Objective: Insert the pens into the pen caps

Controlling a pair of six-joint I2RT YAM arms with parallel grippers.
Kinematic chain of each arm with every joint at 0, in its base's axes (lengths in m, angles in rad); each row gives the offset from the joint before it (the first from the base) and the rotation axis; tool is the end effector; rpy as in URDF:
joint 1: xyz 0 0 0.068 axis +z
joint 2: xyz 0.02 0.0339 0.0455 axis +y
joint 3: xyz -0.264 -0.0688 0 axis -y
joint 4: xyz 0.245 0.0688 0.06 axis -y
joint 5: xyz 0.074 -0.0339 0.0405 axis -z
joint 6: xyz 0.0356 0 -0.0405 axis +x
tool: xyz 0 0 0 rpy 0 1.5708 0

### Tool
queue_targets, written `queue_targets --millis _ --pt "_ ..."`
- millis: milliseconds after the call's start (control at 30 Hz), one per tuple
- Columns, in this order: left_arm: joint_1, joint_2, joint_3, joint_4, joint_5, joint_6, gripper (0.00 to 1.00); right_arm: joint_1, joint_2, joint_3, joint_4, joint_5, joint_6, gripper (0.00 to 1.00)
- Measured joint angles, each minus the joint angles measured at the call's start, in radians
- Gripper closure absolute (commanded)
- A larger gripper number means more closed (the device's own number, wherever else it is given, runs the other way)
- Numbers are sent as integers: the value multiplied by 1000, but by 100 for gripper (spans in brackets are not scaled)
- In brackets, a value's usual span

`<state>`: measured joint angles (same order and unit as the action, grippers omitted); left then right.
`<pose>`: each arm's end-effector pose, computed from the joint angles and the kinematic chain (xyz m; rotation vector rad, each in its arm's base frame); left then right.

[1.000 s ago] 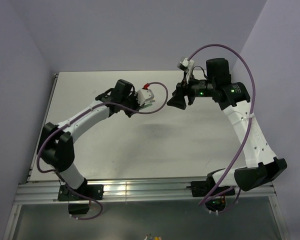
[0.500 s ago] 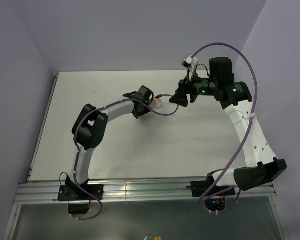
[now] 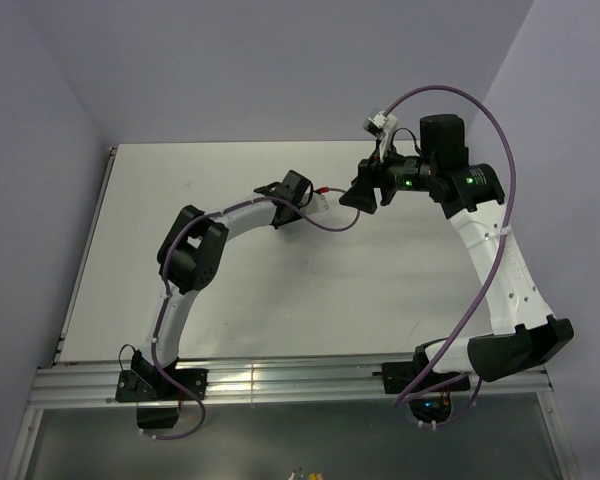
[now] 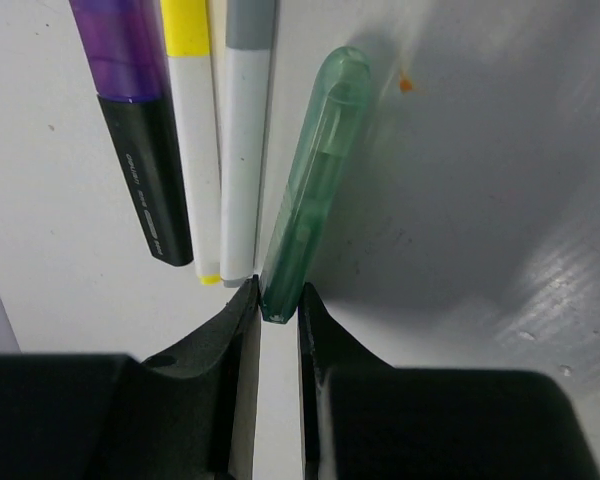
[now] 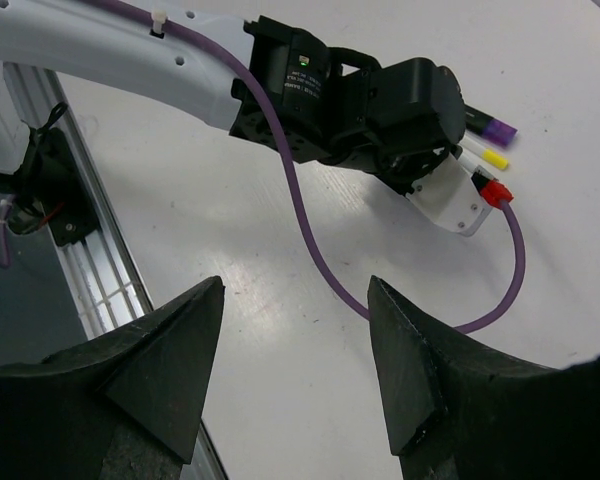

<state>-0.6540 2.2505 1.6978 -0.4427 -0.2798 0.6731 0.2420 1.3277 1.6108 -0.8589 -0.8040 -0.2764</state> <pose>0.3908 -0.2872 0.1505 1.4847 2.0714 0.3658 0.2441 0.0867 0.4420 -0.9609 1.8186 0.8332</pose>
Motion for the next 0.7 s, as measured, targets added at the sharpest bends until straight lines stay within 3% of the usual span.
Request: queue_targets --millis 700 --pt "-37 -5 -3 -24 -7 45 65 -5 -32 -1 1 6 0 32"
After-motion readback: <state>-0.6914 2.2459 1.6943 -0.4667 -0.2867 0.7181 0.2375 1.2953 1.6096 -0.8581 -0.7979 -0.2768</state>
